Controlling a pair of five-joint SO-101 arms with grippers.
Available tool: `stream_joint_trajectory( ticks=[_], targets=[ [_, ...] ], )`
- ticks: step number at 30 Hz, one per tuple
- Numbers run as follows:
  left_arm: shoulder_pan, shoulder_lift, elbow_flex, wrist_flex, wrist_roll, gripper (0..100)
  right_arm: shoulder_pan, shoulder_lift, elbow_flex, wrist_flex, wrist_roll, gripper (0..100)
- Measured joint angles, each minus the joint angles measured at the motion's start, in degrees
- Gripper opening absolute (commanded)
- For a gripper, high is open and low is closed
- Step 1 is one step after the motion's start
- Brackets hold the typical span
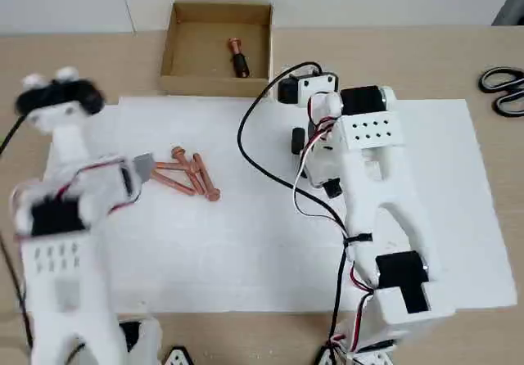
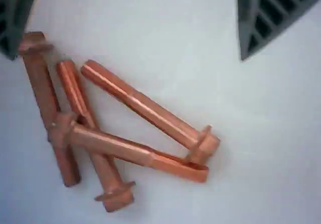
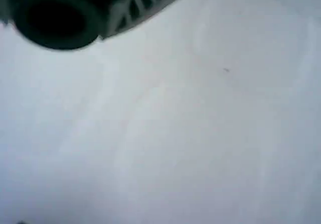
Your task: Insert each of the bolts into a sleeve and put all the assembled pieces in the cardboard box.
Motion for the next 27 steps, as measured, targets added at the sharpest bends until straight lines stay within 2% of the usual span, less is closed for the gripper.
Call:
stream_joint_trajectory(
  ticks=[7, 14, 16, 20, 23, 27],
  targets=[
    [5.36, 22.95, -16.09, 5.89, -1.58, 26, 0.18, 0.0, 0.0, 0.0, 0.0, 0.4],
    [4.84, 36.48, -21.19, 7.91, 19.78, 26, 1.32, 0.0, 0.0, 0.0, 0.0, 0.4],
    [4.66, 38.77, -21.19, 7.91, 23.91, 26, 1.23, 0.0, 0.0, 0.0, 0.0, 0.4],
    [4.66, 42.29, -21.19, 8.09, 26.81, 22, 1.49, 0.0, 0.0, 0.0, 0.0, 0.4],
    [4.04, 43.6, -21.19, 8.79, 32.09, 18, 1.32, 0.0, 0.0, 0.0, 0.0, 0.4],
    [2.11, 45.63, -21.19, 8.0, 35.34, 17, 1.32, 0.0, 0.0, 0.0, 0.0, 0.4]
  ],
)
